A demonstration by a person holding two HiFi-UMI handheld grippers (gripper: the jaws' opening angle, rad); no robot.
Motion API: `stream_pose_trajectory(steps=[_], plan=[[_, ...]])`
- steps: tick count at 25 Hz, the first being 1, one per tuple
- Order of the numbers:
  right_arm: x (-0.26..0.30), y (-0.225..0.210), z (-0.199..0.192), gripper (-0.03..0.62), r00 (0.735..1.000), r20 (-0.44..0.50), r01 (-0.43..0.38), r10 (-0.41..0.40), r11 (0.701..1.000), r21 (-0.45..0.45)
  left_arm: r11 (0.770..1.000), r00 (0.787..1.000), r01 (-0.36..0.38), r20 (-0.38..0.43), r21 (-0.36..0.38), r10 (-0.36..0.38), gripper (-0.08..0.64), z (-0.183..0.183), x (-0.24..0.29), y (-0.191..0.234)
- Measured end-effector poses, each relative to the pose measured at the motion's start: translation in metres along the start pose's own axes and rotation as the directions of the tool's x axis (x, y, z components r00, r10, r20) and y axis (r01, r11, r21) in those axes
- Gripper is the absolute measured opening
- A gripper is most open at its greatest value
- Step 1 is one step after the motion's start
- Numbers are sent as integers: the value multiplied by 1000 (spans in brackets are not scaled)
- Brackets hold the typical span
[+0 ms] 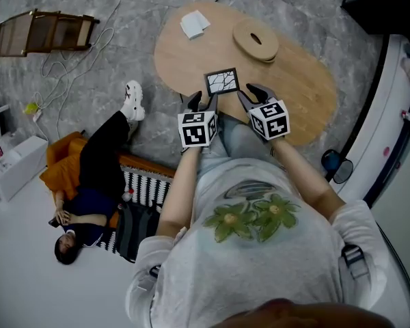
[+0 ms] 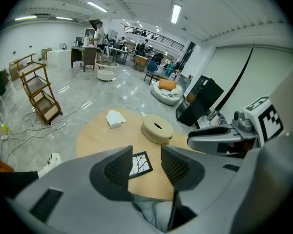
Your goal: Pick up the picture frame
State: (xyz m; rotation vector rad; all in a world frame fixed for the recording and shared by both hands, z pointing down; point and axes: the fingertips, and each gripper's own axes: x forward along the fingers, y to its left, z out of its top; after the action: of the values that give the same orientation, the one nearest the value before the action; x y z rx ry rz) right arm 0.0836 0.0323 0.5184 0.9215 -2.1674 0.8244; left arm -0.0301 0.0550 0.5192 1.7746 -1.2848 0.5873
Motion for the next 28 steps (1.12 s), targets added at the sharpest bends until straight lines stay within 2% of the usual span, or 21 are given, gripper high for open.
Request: stream_pose_trajectory(steps=[10, 20, 28], plan=[[34, -15, -21, 130, 999, -49, 6, -5, 1000, 17, 1000, 998, 0, -61, -14, -1, 178, -25, 32, 18], [57, -30, -34, 130, 997, -80, 20, -16, 999, 41, 1000, 996, 8, -88, -9, -8, 178, -31, 57, 35], [74, -36, -45, 129, 995, -101, 25, -19, 998, 55, 999, 991, 31, -127, 21, -28, 178, -43, 77, 38]])
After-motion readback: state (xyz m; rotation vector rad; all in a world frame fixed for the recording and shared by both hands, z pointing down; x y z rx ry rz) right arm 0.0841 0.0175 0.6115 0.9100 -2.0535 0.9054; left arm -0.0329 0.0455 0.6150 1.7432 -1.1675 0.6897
